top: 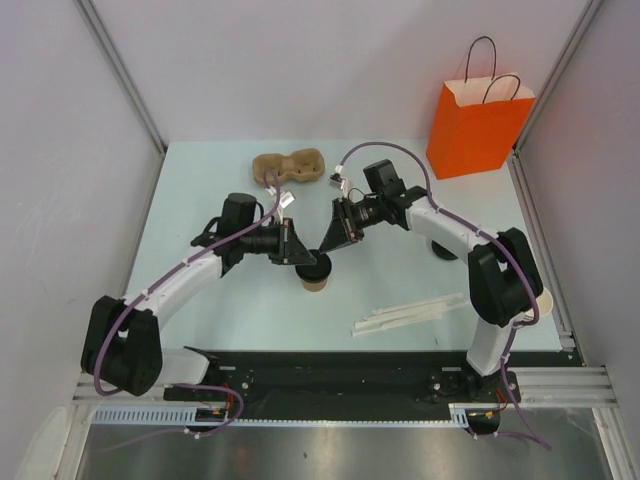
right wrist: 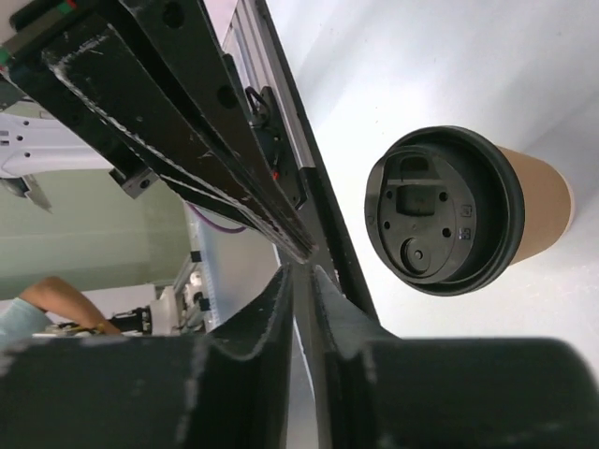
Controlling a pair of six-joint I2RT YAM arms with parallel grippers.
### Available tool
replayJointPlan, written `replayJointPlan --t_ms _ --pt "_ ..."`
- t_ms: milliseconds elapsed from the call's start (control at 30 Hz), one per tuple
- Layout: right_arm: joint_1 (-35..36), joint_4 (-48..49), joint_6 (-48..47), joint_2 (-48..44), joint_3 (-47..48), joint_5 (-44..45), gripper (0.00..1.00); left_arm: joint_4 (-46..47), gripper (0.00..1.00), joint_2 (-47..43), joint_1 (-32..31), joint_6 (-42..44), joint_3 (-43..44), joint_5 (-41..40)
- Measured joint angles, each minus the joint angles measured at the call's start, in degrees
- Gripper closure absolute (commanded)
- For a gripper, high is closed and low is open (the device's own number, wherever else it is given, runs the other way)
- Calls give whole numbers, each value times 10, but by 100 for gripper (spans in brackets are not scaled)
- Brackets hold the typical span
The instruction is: Pack the takeout coffee
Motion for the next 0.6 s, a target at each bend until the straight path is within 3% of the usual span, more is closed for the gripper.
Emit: replayJointPlan --t_ms 600 --pt "25 39 41 94 -1 -17 92 32 100 72 20 -25 -36 -13"
